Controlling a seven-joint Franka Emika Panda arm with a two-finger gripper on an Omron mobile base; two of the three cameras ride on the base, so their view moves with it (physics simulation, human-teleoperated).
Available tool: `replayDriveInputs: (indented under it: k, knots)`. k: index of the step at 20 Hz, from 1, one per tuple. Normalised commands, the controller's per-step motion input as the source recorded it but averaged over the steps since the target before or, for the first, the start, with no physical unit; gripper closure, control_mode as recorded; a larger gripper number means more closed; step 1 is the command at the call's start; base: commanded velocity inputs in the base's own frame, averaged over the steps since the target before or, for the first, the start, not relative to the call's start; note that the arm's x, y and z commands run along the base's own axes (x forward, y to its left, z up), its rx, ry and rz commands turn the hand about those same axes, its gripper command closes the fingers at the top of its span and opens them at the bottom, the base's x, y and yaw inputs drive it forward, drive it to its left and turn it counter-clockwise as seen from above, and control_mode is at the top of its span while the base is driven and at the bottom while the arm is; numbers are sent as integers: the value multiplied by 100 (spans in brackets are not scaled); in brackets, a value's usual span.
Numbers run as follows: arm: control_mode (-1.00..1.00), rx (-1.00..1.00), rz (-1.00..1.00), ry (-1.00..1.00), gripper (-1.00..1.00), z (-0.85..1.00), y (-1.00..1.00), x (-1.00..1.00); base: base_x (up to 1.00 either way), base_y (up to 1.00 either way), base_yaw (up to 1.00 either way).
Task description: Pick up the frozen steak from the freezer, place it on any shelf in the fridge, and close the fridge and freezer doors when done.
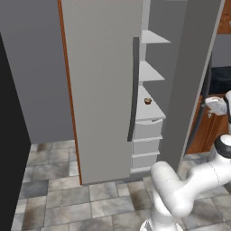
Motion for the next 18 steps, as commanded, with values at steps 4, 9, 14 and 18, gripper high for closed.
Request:
replayDriveInputs:
  k: [4, 9, 14, 18]
  knots:
    - [-100, 0, -1, -7, -100, -14, 58, 10, 0, 0, 0]
    - [-100, 0, -2, -7, -100, -6, 60, 22, 0, 0, 0]
    - [-100, 0, -2, -5, -100, -1, 63, 22, 0, 0, 0]
    - [-100, 0, -2, -5, -100, 0, 88, 12, 0, 0, 0]
